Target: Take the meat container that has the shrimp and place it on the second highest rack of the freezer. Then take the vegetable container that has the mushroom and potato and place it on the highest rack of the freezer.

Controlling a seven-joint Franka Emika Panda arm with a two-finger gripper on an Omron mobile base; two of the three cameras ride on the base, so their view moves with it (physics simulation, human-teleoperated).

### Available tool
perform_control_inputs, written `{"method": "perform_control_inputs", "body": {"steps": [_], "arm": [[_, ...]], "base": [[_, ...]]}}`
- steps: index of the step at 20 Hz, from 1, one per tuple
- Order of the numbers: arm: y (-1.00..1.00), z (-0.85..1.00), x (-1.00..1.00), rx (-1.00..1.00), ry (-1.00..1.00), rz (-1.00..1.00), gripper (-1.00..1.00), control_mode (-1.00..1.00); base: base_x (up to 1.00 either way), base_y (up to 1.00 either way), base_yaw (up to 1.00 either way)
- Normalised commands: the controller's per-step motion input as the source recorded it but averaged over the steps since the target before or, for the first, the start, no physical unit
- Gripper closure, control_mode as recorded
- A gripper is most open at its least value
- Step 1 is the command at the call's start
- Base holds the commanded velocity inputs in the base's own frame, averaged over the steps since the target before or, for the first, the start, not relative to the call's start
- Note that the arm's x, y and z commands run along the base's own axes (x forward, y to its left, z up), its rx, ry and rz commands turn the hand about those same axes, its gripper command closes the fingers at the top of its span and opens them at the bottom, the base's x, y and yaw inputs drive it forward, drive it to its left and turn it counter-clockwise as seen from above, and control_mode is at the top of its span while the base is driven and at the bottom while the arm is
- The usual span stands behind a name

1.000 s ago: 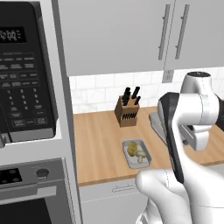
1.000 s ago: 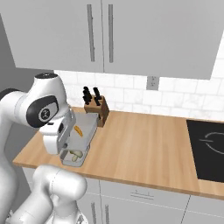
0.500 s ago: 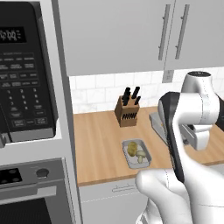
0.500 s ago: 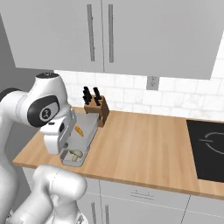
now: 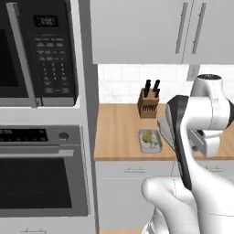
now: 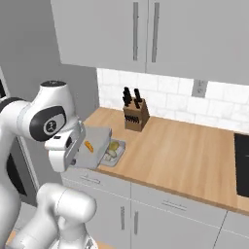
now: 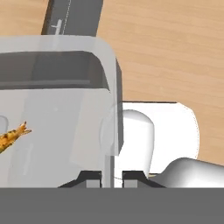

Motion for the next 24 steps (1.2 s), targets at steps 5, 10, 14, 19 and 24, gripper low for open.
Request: {"method": "perform_control_inputs", "body": {"steps": [5, 10, 14, 19, 24], "arm": [[0.0, 0.0, 0.0, 0.0, 0.0, 0.0, 1.0, 1.0], [0.0, 0.0, 0.0, 0.0, 0.0, 0.0, 1.0, 1.0], [0.0, 0.0, 0.0, 0.0, 0.0, 0.0, 1.0, 1.0], [0.0, 0.0, 0.0, 0.0, 0.0, 0.0, 1.0, 1.0], [0.0, 0.0, 0.0, 0.0, 0.0, 0.0, 1.0, 1.0]], "base": [[-0.5, 0.0, 0.62], [-0.42, 0.0, 0.65], [-0.43, 0.0, 0.65], [-0.37, 0.0, 0.65], [-0.09, 0.0, 0.68]]}}
